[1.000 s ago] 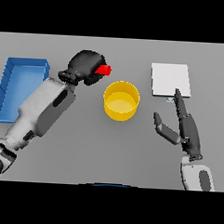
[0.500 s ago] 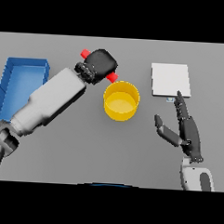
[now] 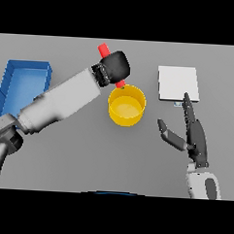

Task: Pick up the red beaker and tilt it to pour out 1 green nut into yellow bowl. Pick up the yellow bowl and place it on the metallic measuring scale.

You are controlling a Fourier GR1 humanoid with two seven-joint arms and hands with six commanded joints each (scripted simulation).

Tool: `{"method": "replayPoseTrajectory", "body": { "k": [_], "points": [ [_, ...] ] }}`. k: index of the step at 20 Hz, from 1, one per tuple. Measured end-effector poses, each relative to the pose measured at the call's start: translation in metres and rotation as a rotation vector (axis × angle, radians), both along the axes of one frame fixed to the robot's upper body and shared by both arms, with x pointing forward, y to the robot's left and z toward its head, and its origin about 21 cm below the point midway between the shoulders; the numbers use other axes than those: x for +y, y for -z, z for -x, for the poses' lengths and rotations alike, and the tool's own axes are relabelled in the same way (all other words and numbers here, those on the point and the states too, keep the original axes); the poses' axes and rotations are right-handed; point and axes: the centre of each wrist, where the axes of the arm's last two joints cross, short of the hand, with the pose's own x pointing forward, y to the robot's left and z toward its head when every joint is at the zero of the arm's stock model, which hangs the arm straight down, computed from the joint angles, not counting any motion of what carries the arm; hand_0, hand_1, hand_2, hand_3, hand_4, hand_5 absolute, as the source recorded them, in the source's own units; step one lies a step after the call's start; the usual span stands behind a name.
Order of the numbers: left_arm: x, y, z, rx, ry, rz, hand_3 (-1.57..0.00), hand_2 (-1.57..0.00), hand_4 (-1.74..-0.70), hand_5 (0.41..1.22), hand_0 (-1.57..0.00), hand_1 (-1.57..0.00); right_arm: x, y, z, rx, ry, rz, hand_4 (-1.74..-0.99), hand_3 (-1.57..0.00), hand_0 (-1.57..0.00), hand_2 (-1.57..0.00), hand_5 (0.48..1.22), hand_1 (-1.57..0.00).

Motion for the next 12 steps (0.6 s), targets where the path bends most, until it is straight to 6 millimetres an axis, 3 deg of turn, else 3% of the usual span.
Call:
{"method": "replayPoseTrajectory", "body": {
  "k": [8,12],
  "points": [
    [-0.012,0.006,-0.001,-0.113,0.137,-0.225,-1.57,-1.57,-1.73,1.221,-1.57,-1.57,-0.001,0.002,-0.001,-0.012,-0.004,0.0,-1.136,0.0,0.0,0.0,0.579,0.0],
    [-0.025,-0.002,0.002,-0.185,0.189,-0.32,-1.57,-1.57,-1.73,1.221,-1.57,-1.57,-0.004,0.002,0.004,-0.02,-0.002,-0.013,-1.128,0.0,0.0,0.0,0.575,0.0]
  ]
}}
